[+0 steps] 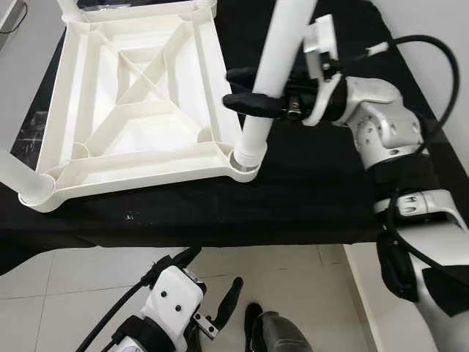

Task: Building children table

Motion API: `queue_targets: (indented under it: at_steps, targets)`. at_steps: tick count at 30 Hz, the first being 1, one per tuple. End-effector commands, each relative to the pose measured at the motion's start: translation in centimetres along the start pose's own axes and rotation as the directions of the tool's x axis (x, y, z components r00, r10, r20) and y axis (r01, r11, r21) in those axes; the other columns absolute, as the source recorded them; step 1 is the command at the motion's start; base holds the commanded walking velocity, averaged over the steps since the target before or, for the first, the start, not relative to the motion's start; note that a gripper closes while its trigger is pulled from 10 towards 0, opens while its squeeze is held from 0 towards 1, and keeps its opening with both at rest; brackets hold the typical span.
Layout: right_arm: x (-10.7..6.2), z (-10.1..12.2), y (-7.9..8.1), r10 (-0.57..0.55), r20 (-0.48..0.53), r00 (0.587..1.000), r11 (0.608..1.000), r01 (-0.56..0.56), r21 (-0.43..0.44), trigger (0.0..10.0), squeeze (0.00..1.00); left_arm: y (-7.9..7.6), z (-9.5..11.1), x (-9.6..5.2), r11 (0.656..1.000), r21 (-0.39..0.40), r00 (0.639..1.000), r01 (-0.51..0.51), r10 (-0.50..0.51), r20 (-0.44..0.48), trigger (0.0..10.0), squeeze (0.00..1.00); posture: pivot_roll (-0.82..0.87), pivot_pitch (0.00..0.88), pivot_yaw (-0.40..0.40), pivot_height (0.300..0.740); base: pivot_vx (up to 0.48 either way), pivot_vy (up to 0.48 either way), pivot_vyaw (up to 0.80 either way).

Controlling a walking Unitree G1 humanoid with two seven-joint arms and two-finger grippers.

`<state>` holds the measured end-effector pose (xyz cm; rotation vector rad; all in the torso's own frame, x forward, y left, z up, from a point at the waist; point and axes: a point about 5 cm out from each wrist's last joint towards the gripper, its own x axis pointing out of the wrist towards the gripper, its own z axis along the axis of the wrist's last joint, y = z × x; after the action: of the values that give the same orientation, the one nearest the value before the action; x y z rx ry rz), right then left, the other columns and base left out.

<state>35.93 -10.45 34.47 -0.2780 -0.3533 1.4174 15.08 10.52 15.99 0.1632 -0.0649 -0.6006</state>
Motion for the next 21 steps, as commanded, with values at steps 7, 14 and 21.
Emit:
queue_targets:
  at_steps: [7, 14, 21]
  targets:
    - [0.8, -1.7, 0.5, 0.057, -0.075, 0.996, 0.996, -0.052, 0.075, 10.0, 0.0, -0.5, -0.1, -0.1, 1.0, -0.01, 1.0, 0.008, -0.009, -0.004, 10.0, 0.0, 0.0, 0.381, -0.078, 0.74, 0.0, 0.0, 0.0]
    - [1.6, -2.0, 1.0, 0.107, -0.085, 0.991, 0.991, -0.1, 0.09, 10.0, 0.0, -0.6, -0.2, 0.1, 1.0, -0.009, 1.0, 0.008, -0.008, -0.001, 10.0, 0.0, 0.0, 0.374, -0.082, 0.74, 0.0, 0.0, 0.0]
    - [1.8, -1.6, 1.3, 0.173, -0.078, 0.982, 0.981, -0.165, 0.101, 10.0, 0.0, -0.6, -0.2, 0.1, 1.0, -0.008, 1.0, 0.005, -0.005, 0.002, 10.0, 0.0, -0.01, 0.366, -0.088, 0.74, 0.0, 0.0, 0.0]
